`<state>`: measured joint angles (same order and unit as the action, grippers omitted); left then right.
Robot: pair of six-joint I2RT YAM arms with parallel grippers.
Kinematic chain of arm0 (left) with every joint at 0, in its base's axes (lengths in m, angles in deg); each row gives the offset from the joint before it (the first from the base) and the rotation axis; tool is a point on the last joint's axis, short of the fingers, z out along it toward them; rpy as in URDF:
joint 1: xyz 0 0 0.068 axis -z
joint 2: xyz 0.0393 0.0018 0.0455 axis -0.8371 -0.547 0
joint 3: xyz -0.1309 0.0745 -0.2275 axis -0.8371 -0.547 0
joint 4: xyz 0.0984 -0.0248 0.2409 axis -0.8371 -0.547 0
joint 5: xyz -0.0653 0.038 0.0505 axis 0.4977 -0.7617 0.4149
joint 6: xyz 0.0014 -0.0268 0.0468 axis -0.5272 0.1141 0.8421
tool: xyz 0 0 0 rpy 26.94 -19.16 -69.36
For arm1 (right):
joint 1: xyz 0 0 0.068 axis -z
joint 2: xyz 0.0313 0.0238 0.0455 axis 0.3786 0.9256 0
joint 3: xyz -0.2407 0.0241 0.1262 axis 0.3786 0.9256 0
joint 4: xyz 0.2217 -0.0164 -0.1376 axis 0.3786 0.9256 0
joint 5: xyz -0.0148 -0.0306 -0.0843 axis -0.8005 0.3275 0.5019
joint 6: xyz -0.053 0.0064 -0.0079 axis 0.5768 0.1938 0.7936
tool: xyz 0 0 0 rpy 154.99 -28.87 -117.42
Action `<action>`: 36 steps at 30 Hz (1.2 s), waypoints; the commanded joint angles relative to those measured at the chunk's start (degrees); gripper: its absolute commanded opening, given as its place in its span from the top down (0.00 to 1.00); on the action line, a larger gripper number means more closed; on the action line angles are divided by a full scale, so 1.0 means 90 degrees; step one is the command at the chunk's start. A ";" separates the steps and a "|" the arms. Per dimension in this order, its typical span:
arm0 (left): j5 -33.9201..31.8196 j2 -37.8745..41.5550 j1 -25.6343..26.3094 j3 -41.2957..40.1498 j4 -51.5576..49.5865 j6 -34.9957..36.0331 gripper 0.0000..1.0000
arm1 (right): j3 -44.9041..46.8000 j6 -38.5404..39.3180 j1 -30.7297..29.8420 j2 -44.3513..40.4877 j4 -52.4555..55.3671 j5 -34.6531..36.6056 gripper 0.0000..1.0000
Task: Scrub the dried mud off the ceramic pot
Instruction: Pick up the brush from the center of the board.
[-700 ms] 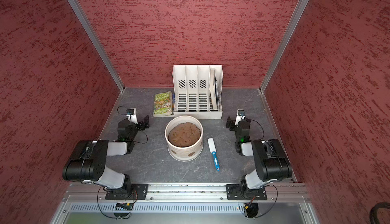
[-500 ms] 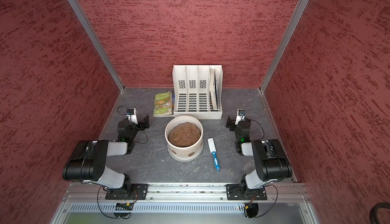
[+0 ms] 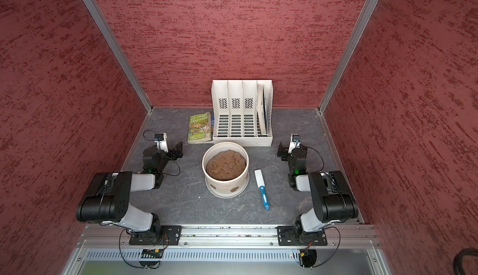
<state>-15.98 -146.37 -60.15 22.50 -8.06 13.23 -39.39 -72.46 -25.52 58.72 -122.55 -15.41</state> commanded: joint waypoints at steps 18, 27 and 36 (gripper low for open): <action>-0.3686 0.2601 0.4281 0.3508 -0.7360 -0.1739 0.00 | -0.4007 -0.4247 -0.0615 -0.2595 0.9891 0.1050 0.01; 0.0413 0.2580 0.2043 0.3666 -0.7925 -0.4094 0.00 | -0.3915 -0.4000 -0.1320 -0.2654 1.1526 0.0510 0.08; 0.0999 0.2856 0.2096 0.3504 -0.7077 -0.3432 0.00 | -0.3147 -0.5129 -0.3629 -0.3534 1.3088 0.0906 0.15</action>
<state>-7.11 -123.99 -45.33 53.86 -74.86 -20.93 -69.95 -114.51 -55.20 28.07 -11.14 -8.70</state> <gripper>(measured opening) 0.999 0.855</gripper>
